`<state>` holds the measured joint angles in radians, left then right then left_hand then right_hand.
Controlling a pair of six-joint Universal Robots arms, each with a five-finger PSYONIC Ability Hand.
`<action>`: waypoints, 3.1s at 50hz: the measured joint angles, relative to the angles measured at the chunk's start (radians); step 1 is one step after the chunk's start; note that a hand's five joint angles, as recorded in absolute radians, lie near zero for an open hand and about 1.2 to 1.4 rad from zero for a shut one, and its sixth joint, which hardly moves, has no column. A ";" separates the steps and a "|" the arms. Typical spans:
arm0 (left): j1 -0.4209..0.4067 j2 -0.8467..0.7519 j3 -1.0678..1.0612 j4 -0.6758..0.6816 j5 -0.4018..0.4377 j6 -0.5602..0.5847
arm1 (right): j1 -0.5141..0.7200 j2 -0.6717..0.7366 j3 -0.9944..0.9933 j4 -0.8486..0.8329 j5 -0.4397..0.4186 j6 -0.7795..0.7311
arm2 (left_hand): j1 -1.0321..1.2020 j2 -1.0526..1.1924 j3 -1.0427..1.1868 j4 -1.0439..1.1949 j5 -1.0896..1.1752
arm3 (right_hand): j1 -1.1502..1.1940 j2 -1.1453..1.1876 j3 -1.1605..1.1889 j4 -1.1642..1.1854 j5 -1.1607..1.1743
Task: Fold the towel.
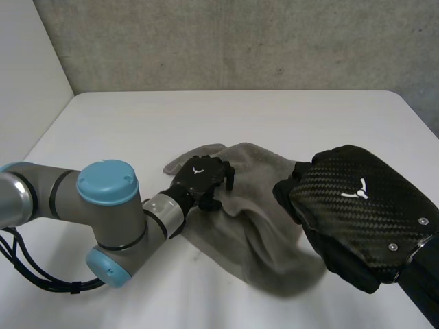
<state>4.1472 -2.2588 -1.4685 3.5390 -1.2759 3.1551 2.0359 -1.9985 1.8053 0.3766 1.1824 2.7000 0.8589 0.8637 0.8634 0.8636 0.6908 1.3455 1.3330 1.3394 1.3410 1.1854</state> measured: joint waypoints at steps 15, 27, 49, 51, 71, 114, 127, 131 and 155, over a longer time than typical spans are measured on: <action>-0.003 -0.017 0.004 -0.003 0.022 0.004 | -0.163 0.023 -0.008 -0.026 -0.041 -0.003 | -0.085 -0.090 -0.094 -0.094 -0.099 | 0.000 0.000 0.000 0.000 0.000; -0.001 -0.012 0.005 -0.002 0.018 0.007 | -0.248 0.200 0.070 -0.108 -0.100 0.046 | -0.120 -0.128 -0.127 -0.128 -0.129 | -0.916 -0.900 -0.907 -0.902 -0.955; 0.004 -0.032 0.011 0.009 0.020 0.142 | -0.247 0.627 0.145 -0.335 0.026 0.331 | -0.397 -0.405 -0.405 -0.406 -0.412 | -0.888 -0.898 -0.882 -0.883 -0.886; 0.004 -0.035 0.011 0.009 0.020 0.167 | -0.245 0.646 0.139 -0.333 0.024 0.345 | -0.422 -0.430 -0.429 -0.431 -0.434 | -0.880 -0.897 -0.874 -0.876 -0.880; 0.004 -0.109 0.097 0.008 0.017 0.226 | -0.197 0.697 0.068 -0.322 -0.007 0.428 | -0.342 -0.347 -0.346 -0.348 -0.348 | -0.695 -0.674 -0.684 -0.683 -0.712; 0.001 0.184 0.521 0.043 -0.314 0.142 | -0.099 0.680 -0.649 -0.433 0.269 0.248 | 0.332 0.353 0.353 0.353 0.333 | -0.573 -0.573 -0.566 -0.546 -0.581; 0.014 0.481 0.035 0.012 -0.302 0.174 | -0.070 0.771 -0.423 -0.180 0.174 0.283 | 0.335 0.354 0.354 0.354 0.333 | -1.027 -1.019 -1.025 -1.033 -1.048; 0.021 0.580 -0.051 0.006 -0.302 0.222 | -0.074 0.751 -0.357 -0.151 0.059 0.315 | 0.335 0.354 0.354 0.354 0.333 | -1.022 -1.019 -1.023 -1.033 -1.025; 0.030 0.992 -0.300 -0.025 -0.303 0.267 | 0.120 1.177 -0.722 -0.125 -0.112 0.488 | 0.335 0.354 0.354 0.354 0.333 | -0.785 -0.756 -0.776 -0.766 -0.784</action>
<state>4.1769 -1.2666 -1.7681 3.5142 -1.5789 3.4223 2.1558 -0.8210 1.0833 0.2514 1.0706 3.1877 1.1938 1.2179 1.2174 1.2173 1.0235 0.5603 0.5767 0.5636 0.5754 0.4016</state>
